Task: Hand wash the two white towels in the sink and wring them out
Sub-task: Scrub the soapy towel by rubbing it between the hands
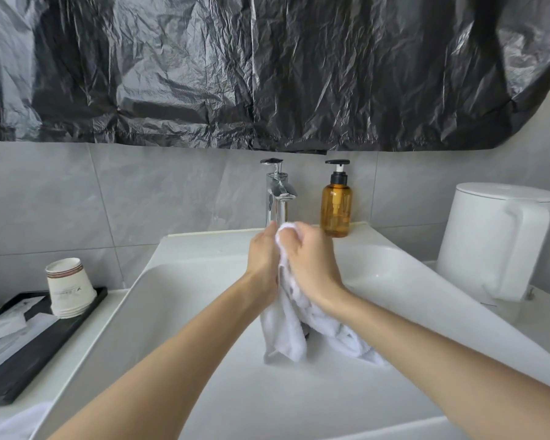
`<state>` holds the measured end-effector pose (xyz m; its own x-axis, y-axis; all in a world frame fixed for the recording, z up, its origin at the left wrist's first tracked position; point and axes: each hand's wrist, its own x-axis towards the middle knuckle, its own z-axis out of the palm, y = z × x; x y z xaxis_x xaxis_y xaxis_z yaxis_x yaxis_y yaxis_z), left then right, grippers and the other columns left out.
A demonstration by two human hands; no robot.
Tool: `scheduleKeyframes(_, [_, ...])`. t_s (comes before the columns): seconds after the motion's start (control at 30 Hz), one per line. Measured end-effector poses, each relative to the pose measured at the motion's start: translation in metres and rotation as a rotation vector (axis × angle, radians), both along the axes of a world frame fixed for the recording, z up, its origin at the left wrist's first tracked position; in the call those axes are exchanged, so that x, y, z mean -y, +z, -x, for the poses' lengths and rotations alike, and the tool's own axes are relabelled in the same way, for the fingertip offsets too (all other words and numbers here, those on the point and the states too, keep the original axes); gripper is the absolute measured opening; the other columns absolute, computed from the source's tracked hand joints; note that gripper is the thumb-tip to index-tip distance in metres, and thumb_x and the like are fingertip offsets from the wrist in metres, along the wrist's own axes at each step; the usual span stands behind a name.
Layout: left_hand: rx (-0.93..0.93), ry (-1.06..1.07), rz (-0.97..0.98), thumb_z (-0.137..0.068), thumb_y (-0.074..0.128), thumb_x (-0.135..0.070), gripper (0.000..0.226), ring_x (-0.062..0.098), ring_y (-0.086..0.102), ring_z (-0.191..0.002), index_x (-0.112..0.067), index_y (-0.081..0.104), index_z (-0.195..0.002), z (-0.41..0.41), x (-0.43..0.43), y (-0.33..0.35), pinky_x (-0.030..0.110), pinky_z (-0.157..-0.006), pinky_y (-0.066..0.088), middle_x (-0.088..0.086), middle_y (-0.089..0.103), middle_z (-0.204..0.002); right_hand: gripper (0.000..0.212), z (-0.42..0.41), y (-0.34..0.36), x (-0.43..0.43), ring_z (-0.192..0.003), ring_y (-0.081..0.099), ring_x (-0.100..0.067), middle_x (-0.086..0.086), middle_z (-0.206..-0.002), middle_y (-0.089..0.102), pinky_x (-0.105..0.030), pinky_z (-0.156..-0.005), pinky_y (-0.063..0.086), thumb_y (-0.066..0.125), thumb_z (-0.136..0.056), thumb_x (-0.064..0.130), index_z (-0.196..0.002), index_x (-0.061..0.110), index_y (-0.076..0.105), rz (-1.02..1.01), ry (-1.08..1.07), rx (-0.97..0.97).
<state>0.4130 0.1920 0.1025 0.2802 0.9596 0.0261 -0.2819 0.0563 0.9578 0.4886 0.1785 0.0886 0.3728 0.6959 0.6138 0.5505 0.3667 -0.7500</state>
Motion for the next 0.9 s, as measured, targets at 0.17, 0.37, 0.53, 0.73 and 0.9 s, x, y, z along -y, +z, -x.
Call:
scheduleKeyframes(0.17, [-0.028,-0.026,-0.069,-0.105,0.033,-0.026,0.043,0.018,0.060,-0.062,-0.008,0.059,-0.076,-0.005,0.004,-0.003,0.022,-0.057,0.047,0.008,0.061,-0.065,0.043,-0.013,0.011,-0.010,-0.053,0.027,-0.009,0.008,-0.048,0.031,-0.029,-0.056,0.026,0.046,-0.089,0.005,-0.052,0.022,0.031,-0.088,-0.113,-0.126])
scheduleKeyframes(0.37, [-0.043,-0.014,-0.048,-0.105,0.034,-0.028,0.042,0.020,0.061,-0.069,-0.006,0.058,-0.078,-0.003,0.001,-0.003,0.026,-0.062,0.046,0.009,0.060,-0.068,0.040,-0.007,0.012,-0.007,-0.053,0.030,-0.005,0.009,-0.050,0.034,-0.029,-0.053,0.027,0.047,-0.088,0.005,-0.053,0.022,0.037,-0.100,-0.069,-0.172])
scheduleKeyframes(0.53, [-0.026,-0.011,-0.045,-0.105,0.036,-0.024,0.042,0.014,0.059,-0.053,-0.009,0.055,-0.071,-0.003,-0.001,-0.003,0.014,-0.044,0.043,0.001,0.058,-0.053,0.037,0.000,-0.002,-0.002,-0.051,0.030,-0.006,0.007,-0.048,0.035,-0.029,-0.053,0.026,0.049,-0.087,0.012,-0.053,0.019,0.036,-0.089,-0.005,-0.080])
scheduleKeyframes(0.73, [-0.069,-0.033,-0.094,-0.105,0.039,-0.026,0.040,0.008,0.058,-0.047,-0.007,0.057,-0.074,-0.003,0.003,0.001,0.014,-0.045,0.043,0.001,0.059,-0.054,0.044,-0.005,0.007,-0.006,-0.048,0.024,-0.007,0.009,-0.044,0.030,-0.027,-0.051,0.022,0.048,-0.087,0.003,-0.051,0.022,0.030,-0.125,-0.077,-0.161])
scheduleKeyframes(0.9, [-0.063,-0.052,-0.094,-0.103,0.042,-0.031,0.039,0.016,0.064,-0.059,-0.006,0.063,-0.082,-0.002,0.001,-0.002,0.019,-0.054,0.048,0.007,0.065,-0.064,0.045,-0.010,0.014,-0.011,-0.045,0.030,-0.004,0.011,-0.041,0.035,-0.027,-0.054,0.028,0.044,-0.088,0.002,-0.047,0.019,0.037,-0.059,-0.076,-0.311])
